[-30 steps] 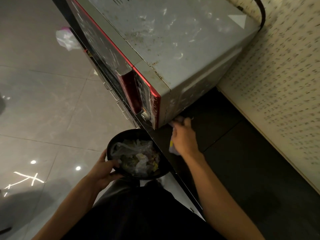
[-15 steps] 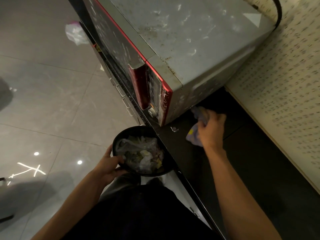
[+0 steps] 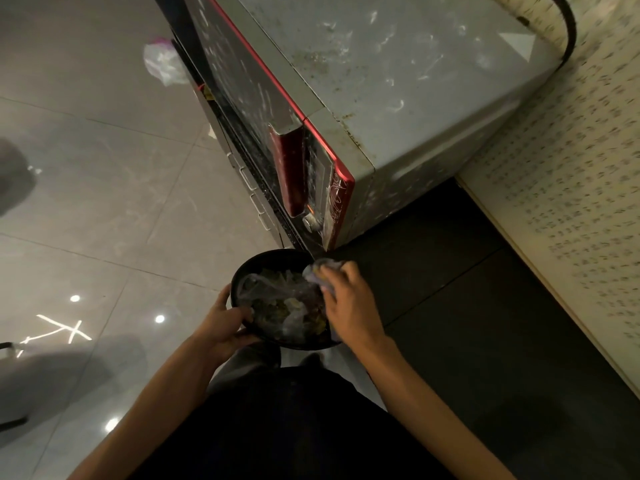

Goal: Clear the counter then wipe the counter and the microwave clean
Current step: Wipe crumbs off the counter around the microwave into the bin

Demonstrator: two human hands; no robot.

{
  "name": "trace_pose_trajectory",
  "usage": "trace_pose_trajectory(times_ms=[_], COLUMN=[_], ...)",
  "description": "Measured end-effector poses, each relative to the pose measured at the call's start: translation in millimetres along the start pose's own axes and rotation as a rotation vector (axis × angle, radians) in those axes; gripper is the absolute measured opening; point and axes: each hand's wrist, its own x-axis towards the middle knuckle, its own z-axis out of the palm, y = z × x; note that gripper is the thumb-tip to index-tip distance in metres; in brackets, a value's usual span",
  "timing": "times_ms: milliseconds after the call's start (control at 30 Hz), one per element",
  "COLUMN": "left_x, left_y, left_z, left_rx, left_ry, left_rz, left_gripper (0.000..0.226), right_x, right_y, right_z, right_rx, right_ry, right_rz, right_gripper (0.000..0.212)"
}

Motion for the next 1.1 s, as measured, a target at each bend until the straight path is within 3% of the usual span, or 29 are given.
trace_pose_trajectory(times_ms=[100, 300, 467, 567, 767, 1100], left_x=[1, 2, 0, -2, -3, 18], left_y=[-2, -7, -12, -12, -10, 31], left_z=[0, -4, -6, -8, -14, -79], left_rx=[0.001, -0.020, -0.042, -0.057, -0.091, -0.096], left_ry=[0.006, 0.019, 0.022, 0.019, 0.033, 0.024], left_rz=[0.004, 0.000, 0.005, 0.009, 0.006, 0.024], left_gripper=[0.068, 0.075, 0.078, 0.076, 0.079, 0.071], right_x=[-7, 2, 23, 13, -4, 29], right_y=[-2, 44, 55, 16, -47, -104], right_z=[-1, -58, -61, -32, 32, 34], right_rx=[0.019, 0.013, -0.048, -0.130, 0.012, 0.324], right_ry=[-0.058, 0.300, 0.338, 0.218, -0.117, 0.125], right_rz=[-0.054, 0.259, 0.491, 0.304, -0.024, 0.078], right_gripper=[0.039, 0.035, 0.035, 0.035, 0.040, 0.038])
